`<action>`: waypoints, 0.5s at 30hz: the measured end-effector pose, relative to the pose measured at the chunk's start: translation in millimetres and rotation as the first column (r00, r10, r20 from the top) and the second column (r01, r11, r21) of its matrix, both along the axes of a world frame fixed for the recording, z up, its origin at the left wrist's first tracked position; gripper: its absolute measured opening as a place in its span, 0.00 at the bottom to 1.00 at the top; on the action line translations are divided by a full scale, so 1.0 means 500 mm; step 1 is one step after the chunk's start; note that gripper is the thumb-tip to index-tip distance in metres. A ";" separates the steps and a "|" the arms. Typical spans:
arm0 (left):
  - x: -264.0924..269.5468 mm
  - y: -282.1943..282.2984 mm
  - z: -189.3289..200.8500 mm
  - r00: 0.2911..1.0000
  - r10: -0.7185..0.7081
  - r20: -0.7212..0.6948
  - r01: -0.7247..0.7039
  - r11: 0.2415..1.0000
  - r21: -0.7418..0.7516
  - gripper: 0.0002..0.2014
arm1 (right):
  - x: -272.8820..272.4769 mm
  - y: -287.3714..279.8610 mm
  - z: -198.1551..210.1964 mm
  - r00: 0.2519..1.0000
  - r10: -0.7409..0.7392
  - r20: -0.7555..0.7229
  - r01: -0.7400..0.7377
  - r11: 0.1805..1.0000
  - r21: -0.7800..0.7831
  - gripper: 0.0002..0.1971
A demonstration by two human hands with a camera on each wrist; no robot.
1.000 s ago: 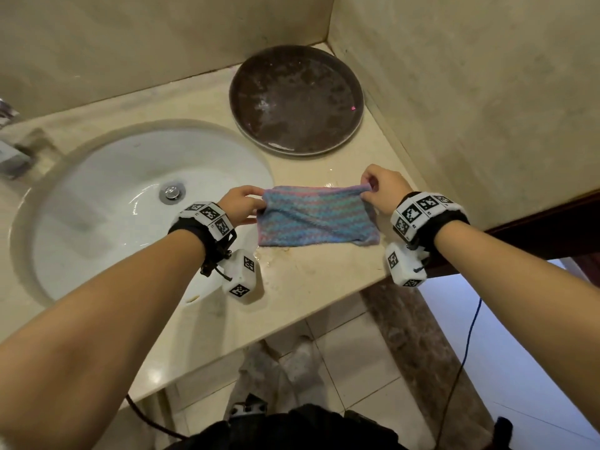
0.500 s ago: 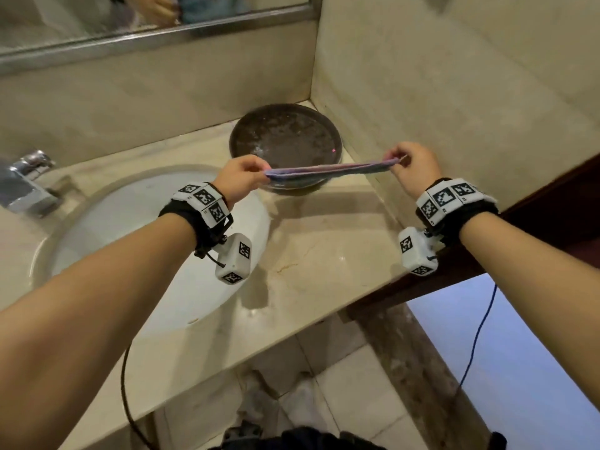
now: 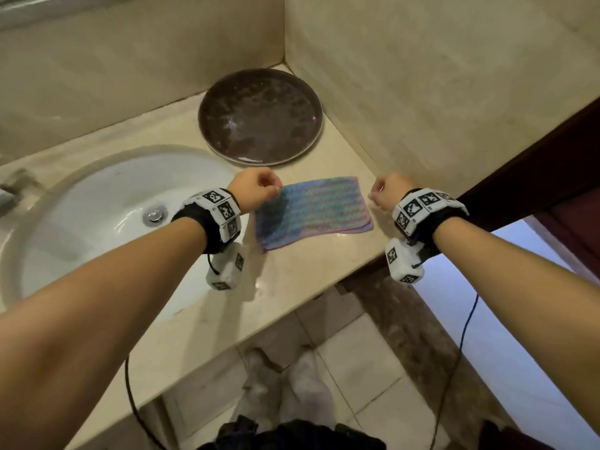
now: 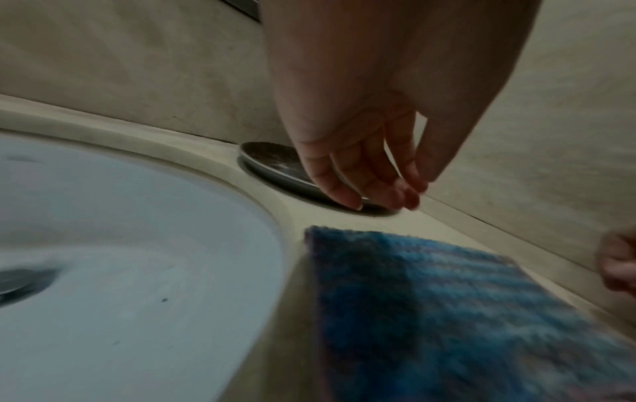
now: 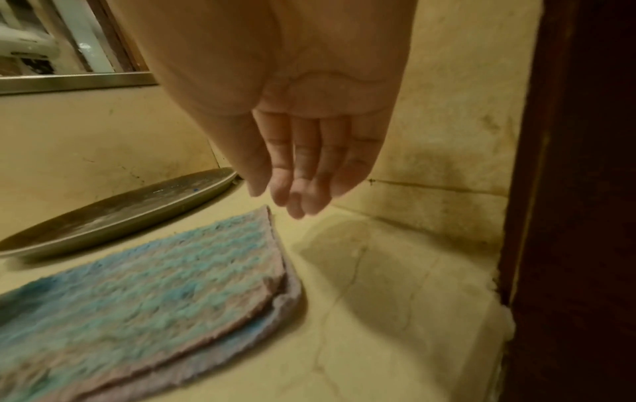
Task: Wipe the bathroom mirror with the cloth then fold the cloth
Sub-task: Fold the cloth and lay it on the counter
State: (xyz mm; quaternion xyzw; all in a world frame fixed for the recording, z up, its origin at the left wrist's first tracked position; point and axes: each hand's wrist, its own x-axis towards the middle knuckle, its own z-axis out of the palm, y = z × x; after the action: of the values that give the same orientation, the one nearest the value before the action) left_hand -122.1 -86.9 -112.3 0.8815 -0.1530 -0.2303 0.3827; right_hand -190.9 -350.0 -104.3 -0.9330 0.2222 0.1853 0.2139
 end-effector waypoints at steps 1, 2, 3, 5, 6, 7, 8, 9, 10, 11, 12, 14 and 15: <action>0.003 -0.021 -0.001 0.999 -0.006 0.035 0.006 1.000 -0.004 0.04 | -0.002 0.004 0.005 1.000 -0.003 -0.017 0.002 1.000 -0.027 0.08; 0.005 -0.042 -0.001 0.998 -0.017 0.060 0.018 1.000 -0.006 0.05 | -0.007 0.007 0.004 0.999 -0.001 -0.042 -0.001 0.999 -0.045 0.11; 0.008 -0.064 -0.002 0.996 -0.038 0.079 0.039 0.999 -0.008 0.05 | -0.012 0.010 0.000 0.998 0.003 -0.070 -0.007 0.998 -0.055 0.15; 0.008 -0.109 -0.004 0.991 -0.083 0.103 0.082 0.997 0.010 0.06 | -0.027 0.014 -0.013 0.992 -0.002 -0.127 -0.002 1.000 -0.029 0.19; 0.008 -0.132 -0.005 0.988 -0.102 0.117 0.099 0.995 0.030 0.06 | -0.037 0.013 -0.017 0.989 -0.004 -0.147 0.003 1.000 -0.013 0.20; 0.009 -0.152 -0.009 0.984 -0.117 0.137 0.111 0.993 0.050 0.07 | -0.044 0.015 -0.020 0.986 -0.002 -0.165 0.000 1.000 -0.015 0.21; 0.010 -0.171 -0.011 0.979 -0.136 0.154 0.126 0.989 0.076 0.07 | -0.049 0.014 -0.021 0.984 -0.006 -0.178 0.001 1.000 -0.026 0.22; 0.012 -0.189 -0.015 0.971 -0.161 0.175 0.145 0.984 0.101 0.08 | -0.050 0.014 -0.020 0.984 -0.016 -0.179 0.011 1.000 -0.028 0.22; 0.014 -0.206 -0.020 0.963 -0.194 0.188 0.171 0.976 0.134 0.09 | -0.052 0.012 -0.022 0.984 -0.031 -0.177 0.029 0.999 -0.016 0.21; 0.017 -0.223 -0.027 0.951 -0.236 0.202 0.203 0.964 0.169 0.10 | -0.054 0.011 -0.025 0.984 -0.050 -0.171 0.051 0.999 0.001 0.20; 0.019 -0.238 -0.033 0.938 -0.281 0.205 0.238 0.948 0.211 0.12 | -0.056 0.008 -0.031 0.983 -0.077 -0.165 0.081 0.996 0.021 0.20; 0.023 -0.265 -0.046 0.911 -0.361 0.198 0.297 0.909 0.291 0.17 | -0.061 0.007 -0.041 0.982 -0.122 -0.145 0.129 0.991 0.044 0.20; 0.024 -0.277 -0.052 0.898 -0.395 0.192 0.320 0.888 0.330 0.19 | -0.064 0.008 -0.044 0.982 -0.134 -0.132 0.141 0.989 0.045 0.18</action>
State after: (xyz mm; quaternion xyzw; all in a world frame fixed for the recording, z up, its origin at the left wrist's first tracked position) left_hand -109.9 -225.3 -138.4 0.9063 -0.3262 -0.2026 0.1768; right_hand -223.1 -345.9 -126.3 -0.8954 0.2943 0.2357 0.2368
